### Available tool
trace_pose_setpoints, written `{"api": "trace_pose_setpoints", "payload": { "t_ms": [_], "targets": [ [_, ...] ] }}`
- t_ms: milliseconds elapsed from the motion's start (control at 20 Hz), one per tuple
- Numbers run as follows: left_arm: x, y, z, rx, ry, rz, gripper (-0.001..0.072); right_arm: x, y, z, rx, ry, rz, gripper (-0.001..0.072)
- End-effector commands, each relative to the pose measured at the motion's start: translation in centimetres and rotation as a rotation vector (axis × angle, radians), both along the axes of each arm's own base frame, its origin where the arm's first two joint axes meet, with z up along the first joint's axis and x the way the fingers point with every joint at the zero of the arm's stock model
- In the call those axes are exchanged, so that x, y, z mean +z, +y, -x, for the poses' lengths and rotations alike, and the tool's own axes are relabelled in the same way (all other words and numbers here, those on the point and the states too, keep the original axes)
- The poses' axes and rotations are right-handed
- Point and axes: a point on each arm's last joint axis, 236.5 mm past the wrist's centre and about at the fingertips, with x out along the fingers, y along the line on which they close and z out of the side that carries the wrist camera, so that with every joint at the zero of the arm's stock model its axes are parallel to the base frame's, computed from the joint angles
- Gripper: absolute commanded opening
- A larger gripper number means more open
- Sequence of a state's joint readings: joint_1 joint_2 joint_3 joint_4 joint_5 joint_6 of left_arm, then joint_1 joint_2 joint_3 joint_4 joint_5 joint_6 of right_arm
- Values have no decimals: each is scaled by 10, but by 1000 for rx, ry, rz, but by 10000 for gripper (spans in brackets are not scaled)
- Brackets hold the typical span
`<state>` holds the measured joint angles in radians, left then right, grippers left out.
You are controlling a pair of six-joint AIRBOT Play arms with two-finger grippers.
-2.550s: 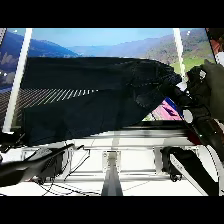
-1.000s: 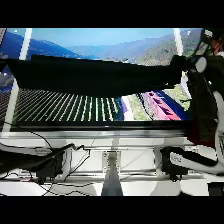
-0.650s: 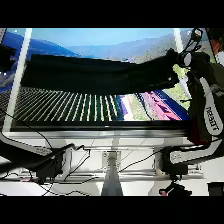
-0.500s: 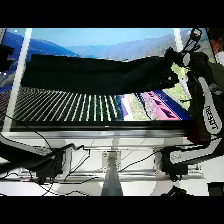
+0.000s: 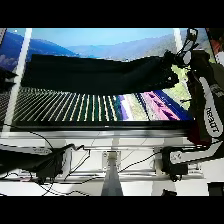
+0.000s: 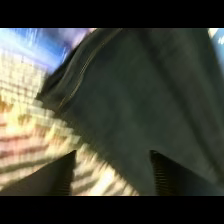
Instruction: Fold the clothes and pants, and hang the long-sleeved shirts on hangers.
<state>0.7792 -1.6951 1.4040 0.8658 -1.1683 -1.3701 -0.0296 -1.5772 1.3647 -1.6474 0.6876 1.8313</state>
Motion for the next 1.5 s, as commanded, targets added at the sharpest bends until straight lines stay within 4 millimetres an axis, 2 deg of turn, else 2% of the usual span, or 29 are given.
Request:
{"api": "trace_pose_setpoints", "payload": {
  "t_ms": [0, 150, 250, 350, 450, 500, 550, 600, 650, 700, 750, 800, 900, 1000, 1100, 1200, 1350, 1450],
  "targets": [
    [-35, -6, 4, 65, 25, 23, 659, 5, 22, -6, 69, -27, 18, 689],
    [-48, -19, -34, 80, -49, 9, 658, 9, 45, -11, 118, -56, 21, 689],
    [-53, -28, -65, 70, -127, -48, 657, 10, 58, -11, 137, -62, 12, 688],
    [-61, -33, -86, 83, -159, -114, 640, 10, 67, -11, 150, -64, 6, 688],
    [-66, -32, -104, 114, -185, -195, 639, 12, 75, -11, 162, -71, 1, 685],
    [-63, -26, -113, 144, -209, -247, 636, 13, 77, -13, 167, -81, 1, 662],
    [-59, -20, -120, 167, -233, -294, 570, 17, 81, -16, 175, -104, 1, 568],
    [-54, -17, -125, 170, -253, -334, 390, 23, 84, -22, 180, -138, -2, 462],
    [-51, -16, -128, 160, -263, -355, 176, 31, 89, -29, 187, -184, -5, 334],
    [-46, -17, -131, 135, -275, -367, 33, 39, 93, -35, 192, -229, -9, 206],
    [-38, -19, -132, 91, -287, -398, 23, 46, 98, -40, 202, -268, -12, 126],
    [-25, -18, -133, 29, -299, -460, 23, 52, 104, -43, 209, -292, -16, 42],
    [11, -13, -130, -83, -322, -607, 22, 61, 117, -44, 228, -309, -23, 40],
    [57, -15, -123, -171, -351, -732, 22, 76, 135, -47, 254, -339, -34, 40],
    [106, -23, -110, -239, -378, -825, 22, 92, 156, -49, 278, -371, -62, 39],
    [152, -40, -95, -274, -422, -859, 23, 104, 181, -52, 296, -389, -118, 39],
    [209, -75, -69, -323, -492, -875, 23, 101, 240, -46, 327, -335, -271, 39],
    [241, -96, -54, -346, -540, -890, 23, 90, 294, -34, 389, -272, -347, 39]
  ]
}}
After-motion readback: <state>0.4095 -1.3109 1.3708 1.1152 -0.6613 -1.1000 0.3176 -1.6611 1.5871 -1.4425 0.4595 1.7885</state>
